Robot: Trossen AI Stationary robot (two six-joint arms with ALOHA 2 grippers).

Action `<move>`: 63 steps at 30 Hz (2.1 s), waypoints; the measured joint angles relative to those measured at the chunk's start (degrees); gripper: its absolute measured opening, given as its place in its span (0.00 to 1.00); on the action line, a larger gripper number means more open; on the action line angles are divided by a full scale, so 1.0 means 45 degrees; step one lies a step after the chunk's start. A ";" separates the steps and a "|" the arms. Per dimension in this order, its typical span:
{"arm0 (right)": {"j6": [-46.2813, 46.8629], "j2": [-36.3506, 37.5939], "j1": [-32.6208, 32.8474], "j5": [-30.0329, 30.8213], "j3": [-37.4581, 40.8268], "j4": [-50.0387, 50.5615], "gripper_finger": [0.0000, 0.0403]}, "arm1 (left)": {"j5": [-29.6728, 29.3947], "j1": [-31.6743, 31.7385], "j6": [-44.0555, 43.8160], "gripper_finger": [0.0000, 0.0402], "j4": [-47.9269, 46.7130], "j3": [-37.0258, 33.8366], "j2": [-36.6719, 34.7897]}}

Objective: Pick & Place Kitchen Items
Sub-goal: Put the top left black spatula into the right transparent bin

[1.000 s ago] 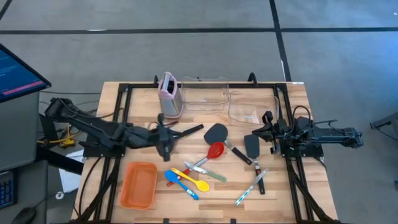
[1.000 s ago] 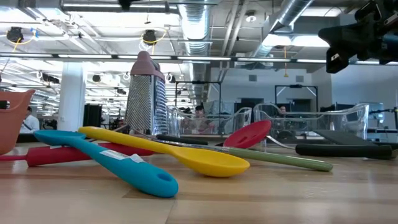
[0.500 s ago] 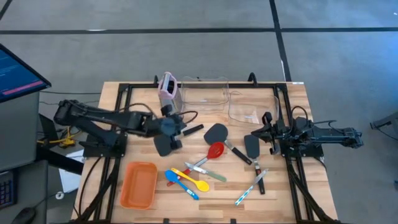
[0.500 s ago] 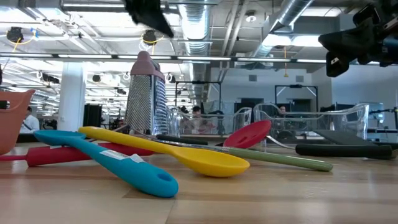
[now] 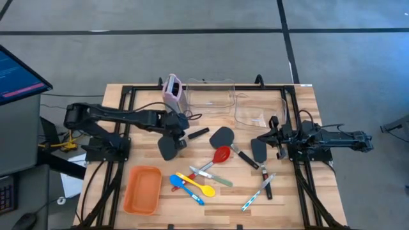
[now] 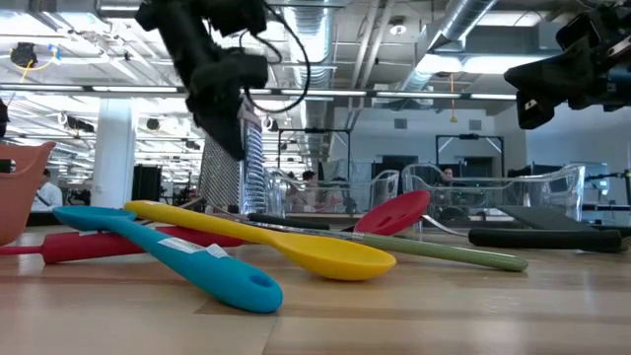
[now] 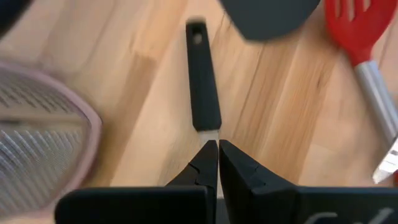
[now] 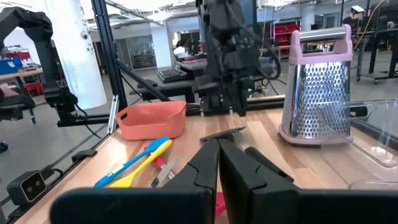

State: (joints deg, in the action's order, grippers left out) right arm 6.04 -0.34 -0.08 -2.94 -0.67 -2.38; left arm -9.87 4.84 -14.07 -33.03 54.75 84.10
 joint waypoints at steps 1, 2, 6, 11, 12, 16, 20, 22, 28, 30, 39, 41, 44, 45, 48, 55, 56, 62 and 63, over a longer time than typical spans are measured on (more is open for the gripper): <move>-0.0001 0.0000 0.0000 0.0000 0.0000 0.0026 0.02 | 0.0030 0.0004 -0.0020 0.01 0.0100 -0.0120 0.0052; 0.0000 0.0000 -0.0003 0.0000 0.0000 0.0057 0.02 | 0.0040 0.0004 -0.0022 0.01 0.0195 -0.0235 0.0100; -0.0035 0.0000 0.0000 0.0000 0.0000 0.0064 0.02 | 0.0052 0.0004 0.0010 0.01 0.0794 -0.0552 0.0274; -0.0105 -0.0002 -0.0005 0.0000 0.0000 0.0104 0.02 | 0.0044 0.0004 0.0035 0.05 0.0843 -0.0579 0.0478; -0.0107 -0.0001 -0.0005 0.0000 0.0000 0.0132 0.02 | 0.0044 0.0004 0.0035 0.07 0.0971 -0.0574 0.0504; -0.0113 0.0000 -0.0002 0.0000 0.0000 0.0187 0.02 | 0.0042 0.0004 0.0045 0.16 0.0986 -0.0574 0.0539; -0.0126 -0.0005 0.0000 0.0000 0.0000 0.0288 0.02 | 0.0034 0.0014 0.0025 0.27 0.1130 -0.0661 0.0538; -0.0126 -0.0002 -0.0005 0.0000 0.0000 0.0337 0.02 | -0.0027 0.0014 -0.0083 0.32 0.1197 -0.0828 0.0534; -0.0131 -0.0005 -0.0004 0.0010 0.0000 0.0389 0.02 | -0.0136 0.0097 -0.0950 0.42 0.1851 -0.1655 0.0534; -0.0130 -0.0005 -0.0005 0.0010 0.0000 0.0394 0.02 | -0.0141 0.0097 -0.0975 0.43 0.2094 -0.1914 0.0534; -0.0131 -0.0005 -0.0005 0.0010 0.0000 0.0414 0.02 | -0.0126 0.0097 -0.0980 0.41 0.3631 -0.2955 0.0533; -0.0128 -0.0005 -0.0010 0.0010 0.0000 0.0418 0.02 | -0.0114 0.0097 -0.0985 0.41 0.3740 -0.3127 0.0524; -0.0128 -0.0005 -0.0010 0.0010 -0.0003 0.0420 0.02 | -0.0097 0.0097 -0.0999 0.41 0.4004 -0.3366 0.0512; -0.0126 -0.0005 -0.0010 0.0010 -0.0005 0.0423 0.02 | -0.0092 0.0097 -0.1002 0.41 0.4057 -0.3408 0.0510; -0.0130 -0.0005 -0.0010 0.0010 -0.0004 0.0423 0.02 | -0.0092 0.0097 -0.0999 0.41 0.4091 -0.3412 0.0518; -0.0126 -0.0001 -0.0010 0.0010 -0.0005 0.0428 0.02 | 0.0449 0.0098 -0.1001 0.40 0.4545 -0.3382 0.1406; -0.0131 -0.0005 -0.0010 0.0007 -0.0003 0.0428 0.02 | 0.0507 0.0102 -0.1004 0.41 0.4629 -0.3381 0.1583; -0.0126 -0.0003 -0.0010 0.0010 -0.0003 0.0428 0.02 | 0.0440 0.0102 -0.0985 0.39 0.5057 -0.3360 0.2396; -0.0126 -0.0005 -0.0010 0.0009 -0.0005 0.0428 0.02 | 0.0426 0.0102 -0.0980 0.39 0.5083 -0.3359 0.2415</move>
State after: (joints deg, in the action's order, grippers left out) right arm 5.48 -0.36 -0.12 -2.90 -0.69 -0.45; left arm -7.95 5.30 -18.48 -10.16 39.63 94.97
